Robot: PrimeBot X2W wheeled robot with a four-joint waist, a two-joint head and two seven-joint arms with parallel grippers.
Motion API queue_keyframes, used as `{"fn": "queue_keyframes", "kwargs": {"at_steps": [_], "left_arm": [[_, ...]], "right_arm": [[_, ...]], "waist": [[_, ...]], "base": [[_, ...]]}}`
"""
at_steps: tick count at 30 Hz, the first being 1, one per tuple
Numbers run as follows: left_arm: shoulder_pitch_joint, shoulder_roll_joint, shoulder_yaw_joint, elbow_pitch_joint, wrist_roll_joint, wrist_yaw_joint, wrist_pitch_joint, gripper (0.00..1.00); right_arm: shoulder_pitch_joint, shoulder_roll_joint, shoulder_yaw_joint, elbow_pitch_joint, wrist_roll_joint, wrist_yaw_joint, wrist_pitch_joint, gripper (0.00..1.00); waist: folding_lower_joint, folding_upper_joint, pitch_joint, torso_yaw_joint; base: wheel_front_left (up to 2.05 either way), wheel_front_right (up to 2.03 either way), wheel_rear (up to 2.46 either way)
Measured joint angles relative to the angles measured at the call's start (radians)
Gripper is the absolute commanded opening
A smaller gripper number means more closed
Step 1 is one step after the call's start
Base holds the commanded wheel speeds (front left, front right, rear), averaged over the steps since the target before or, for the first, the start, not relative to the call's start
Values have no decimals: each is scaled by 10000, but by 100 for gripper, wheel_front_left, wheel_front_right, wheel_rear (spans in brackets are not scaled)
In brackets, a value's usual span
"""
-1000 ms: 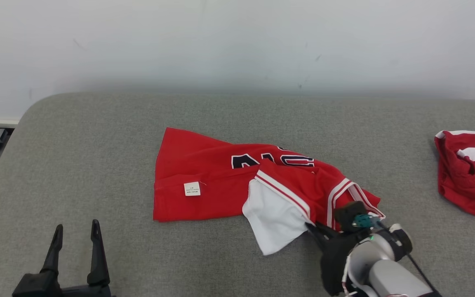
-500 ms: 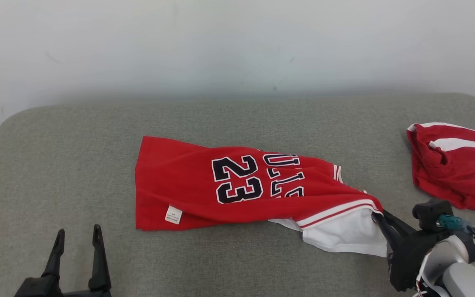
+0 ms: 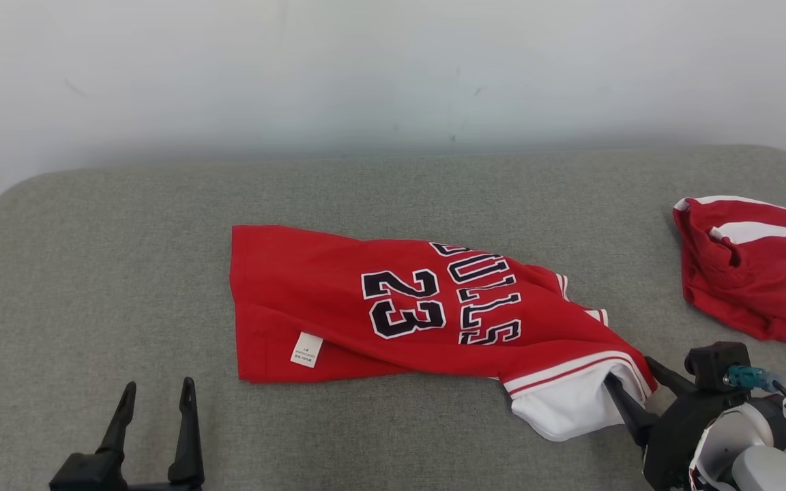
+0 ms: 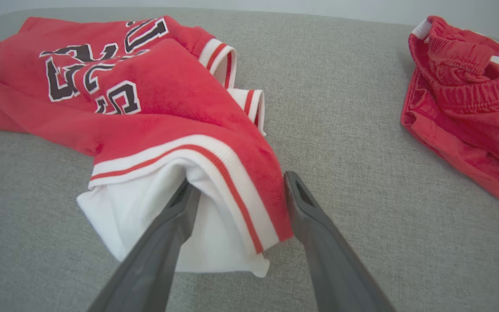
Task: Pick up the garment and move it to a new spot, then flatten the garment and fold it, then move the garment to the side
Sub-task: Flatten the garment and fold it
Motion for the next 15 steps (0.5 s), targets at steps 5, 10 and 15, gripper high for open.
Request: {"fn": "queue_keyframes", "kwargs": {"at_steps": [5, 10, 15], "left_arm": [[3, 105, 121, 8, -42, -12, 6, 100], [1, 105, 174, 17, -84, -12, 15, 100], [-243, 123, 161, 61, -84, -31, 88, 100]], "right_arm": [[3, 186, -265, -623, 472, 6, -100, 100], [412, -54, -717, -1760, 500, -245, -322, 100], [1474, -173, -825, -2094, 725, -477, -84, 100]], "waist": [[0, 0, 50, -136], [0, 0, 158, -430], [0, 0, 304, -680]], "base": [[0, 0, 0], [0, 0, 0], [0, 0, 0]]}}
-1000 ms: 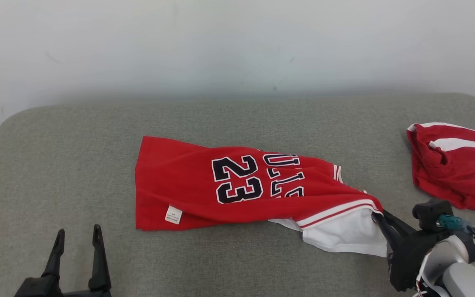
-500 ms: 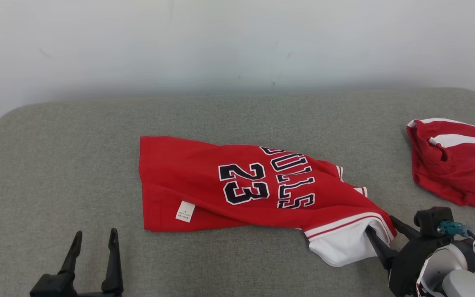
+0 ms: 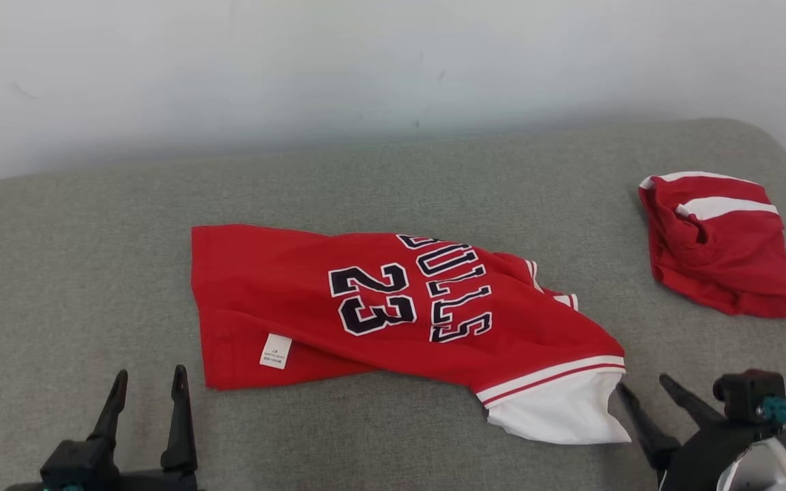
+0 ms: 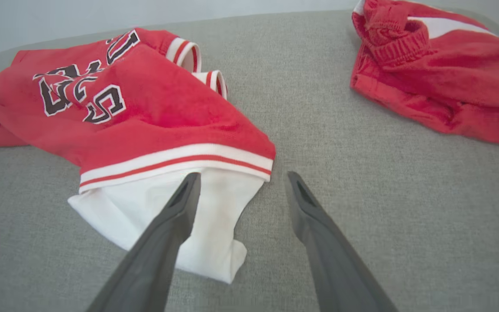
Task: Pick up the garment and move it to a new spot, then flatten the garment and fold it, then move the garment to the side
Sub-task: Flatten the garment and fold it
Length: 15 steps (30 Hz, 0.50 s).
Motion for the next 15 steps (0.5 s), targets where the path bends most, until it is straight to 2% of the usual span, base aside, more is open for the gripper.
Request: {"fn": "queue_keyframes", "kwargs": {"at_steps": [7, 15], "left_arm": [[-862, 211, -219, 428, 8, -357, 207, 100], [-2074, 403, -539, 1499, -42, -1147, 690, 100]], "right_arm": [[629, 150, -36, -286, 355, -326, 230, 100], [619, 568, 86, -370, 518, -577, 529, 100]], "waist": [[0, 0, 261, -152], [0, 1, 641, -113]], "base": [[0, 0, 0], [0, 0, 0]]}}
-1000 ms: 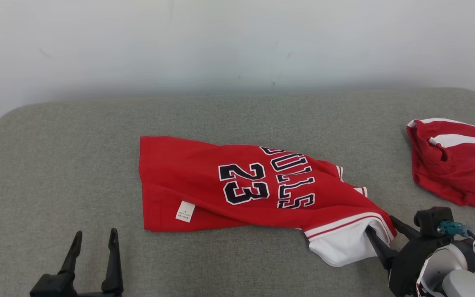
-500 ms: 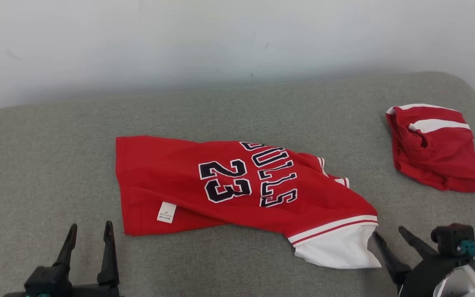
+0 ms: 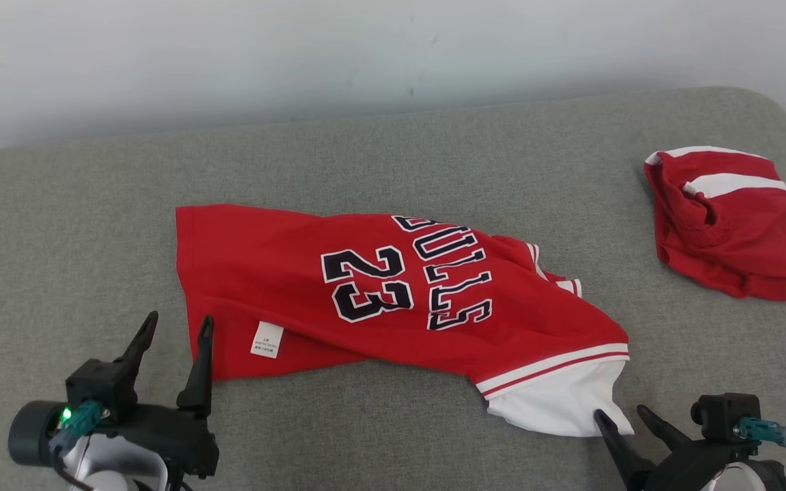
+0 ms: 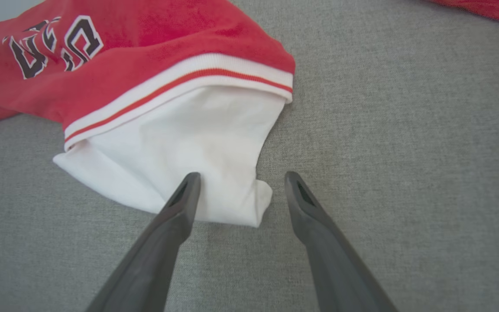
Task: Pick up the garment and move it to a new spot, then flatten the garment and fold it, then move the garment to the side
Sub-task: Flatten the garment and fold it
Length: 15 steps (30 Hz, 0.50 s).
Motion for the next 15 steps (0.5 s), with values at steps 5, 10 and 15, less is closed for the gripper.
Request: {"fn": "queue_keyframes", "kwargs": {"at_steps": [5, 10, 15], "left_arm": [[-711, 29, -194, 909, -48, -428, 385, 100], [-1624, -21, -366, 1939, -159, -694, 813, 100], [-2173, 31, -382, 2976, -451, -788, 1237, 100]], "right_arm": [[-55, 79, 107, 54, -104, -201, 98, 100], [-383, 157, 203, 132, -245, -362, 184, 100], [-820, 376, 479, 211, -489, -401, 311, 100]], "waist": [[0, 0, 247, -3], [0, 0, 404, -30], [0, 0, 527, -105]], "base": [[0, 0, 0], [0, 0, 0], [0, 0, 0]]}}
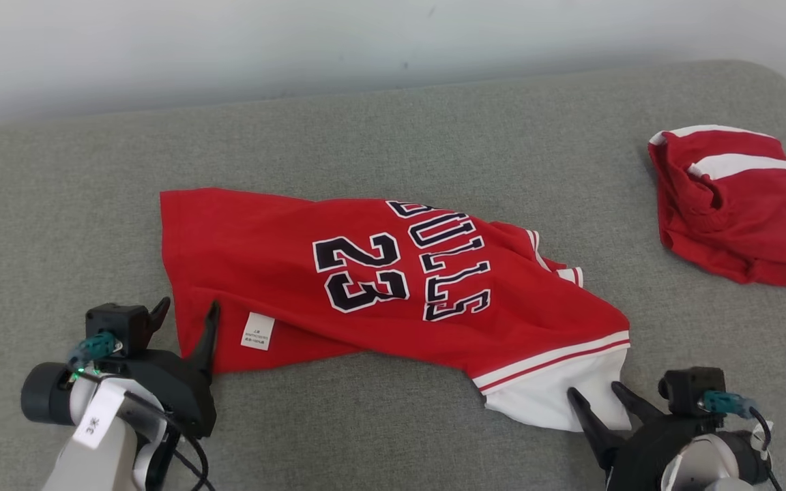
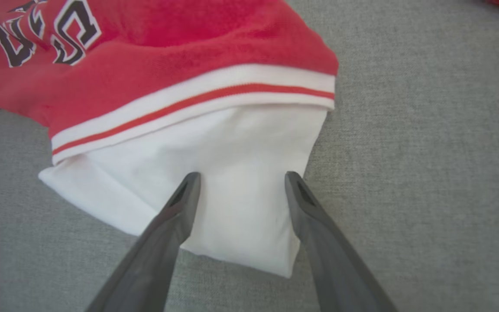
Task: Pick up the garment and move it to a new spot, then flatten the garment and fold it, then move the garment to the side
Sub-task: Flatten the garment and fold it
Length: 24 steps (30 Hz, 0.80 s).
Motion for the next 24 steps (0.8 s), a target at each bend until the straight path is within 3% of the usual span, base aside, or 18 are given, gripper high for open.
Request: {"fn": "queue_keyframes", "kwargs": {"at_steps": [10, 11, 12, 13, 14, 24], "left_arm": [[-1002, -29, -123, 1317, -104, -159, 295, 100], [-1072, -59, -127, 1448, -138, -159, 347, 95], [-1125, -94, -132, 1611, -159, -165, 368, 30], [-1169, -119, -134, 1762, -180, -167, 426, 0], [-1190, -121, -171, 1885, -192, -171, 453, 0], [-1618, -199, -612, 2483, -125, -245, 69, 0]], "right_arm": [[-253, 69, 54, 176, -113, -54, 50, 100], [-253, 69, 56, 188, -125, -56, 50, 98], [-255, 69, 63, 203, -127, -84, 65, 51], [-256, 69, 67, 211, -127, -94, 73, 37], [-260, 69, 69, 217, -140, -98, 73, 0], [-326, 90, 54, 445, -192, -86, 33, 0]], "waist": [[0, 0, 267, -197], [-1, 0, 281, -205], [-1, 0, 291, -211], [-1, 0, 299, -215], [-1, 0, 304, -218], [-1, 0, 143, -65]], "base": [[0, 0, 0], [0, 0, 0], [0, 0, 0], [0, 0, 0], [0, 0, 0], [0, 0, 0]]}}
